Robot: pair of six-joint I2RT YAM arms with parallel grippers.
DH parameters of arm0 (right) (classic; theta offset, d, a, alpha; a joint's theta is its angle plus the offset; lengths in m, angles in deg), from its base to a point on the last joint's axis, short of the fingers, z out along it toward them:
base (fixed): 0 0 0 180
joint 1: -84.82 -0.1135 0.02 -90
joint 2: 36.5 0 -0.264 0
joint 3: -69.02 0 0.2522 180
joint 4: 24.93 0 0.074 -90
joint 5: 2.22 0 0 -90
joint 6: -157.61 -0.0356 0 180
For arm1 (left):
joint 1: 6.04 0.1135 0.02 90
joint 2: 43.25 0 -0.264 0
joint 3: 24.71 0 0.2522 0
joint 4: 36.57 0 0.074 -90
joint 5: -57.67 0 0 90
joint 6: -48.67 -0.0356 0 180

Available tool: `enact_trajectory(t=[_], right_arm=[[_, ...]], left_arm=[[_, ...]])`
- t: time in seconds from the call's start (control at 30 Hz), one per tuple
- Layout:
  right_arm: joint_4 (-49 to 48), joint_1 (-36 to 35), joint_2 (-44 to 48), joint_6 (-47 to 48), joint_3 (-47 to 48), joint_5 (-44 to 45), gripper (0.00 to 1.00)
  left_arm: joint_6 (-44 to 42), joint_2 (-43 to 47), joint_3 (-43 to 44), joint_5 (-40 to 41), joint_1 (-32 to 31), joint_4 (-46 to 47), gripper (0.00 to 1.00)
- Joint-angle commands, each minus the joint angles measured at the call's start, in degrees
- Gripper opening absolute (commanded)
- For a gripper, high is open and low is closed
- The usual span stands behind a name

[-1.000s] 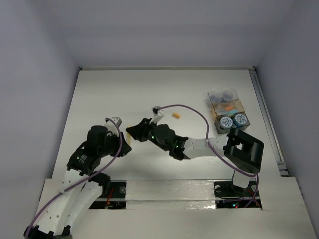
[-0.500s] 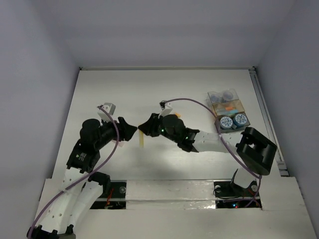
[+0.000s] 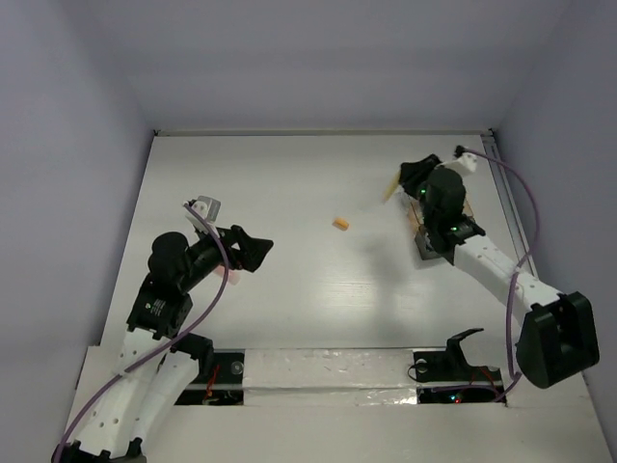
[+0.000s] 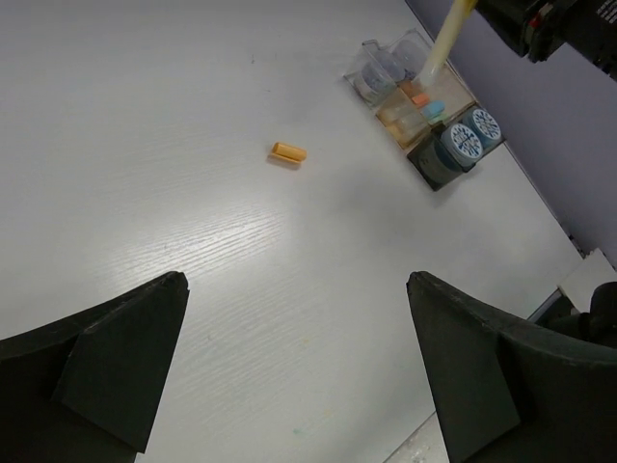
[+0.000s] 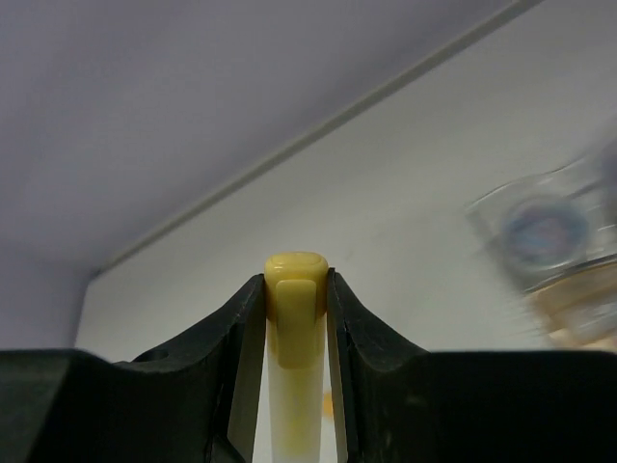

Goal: Sort the stationery into containers
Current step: Place the pen in the storage box.

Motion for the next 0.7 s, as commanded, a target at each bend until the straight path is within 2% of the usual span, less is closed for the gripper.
enact_trajectory(t=[0.0, 0.17, 0.3, 0.67], right_arm=[[3.8, 8.2, 2.9, 3.4, -2.4, 8.1, 0.0], [2.6, 15.6, 1.6, 4.9, -2.5, 10.7, 0.0], [4.1, 21.8, -2.9, 2.7, 0.5, 6.4, 0.0], [6.7, 23.0, -11.5, -4.7, 1.8, 6.9, 0.0]], left_arm=[[0.0, 1.2, 1.4, -2.2, -0.4, 3.7, 0.97], [0.0, 1.8, 1.4, -1.8, -2.2, 3.4, 0.98], [0.1, 2.0, 1.4, -1.1, -3.3, 3.2, 0.98], [0.0, 2.2, 1.5, -0.8, -3.8, 3.1, 0.98]])
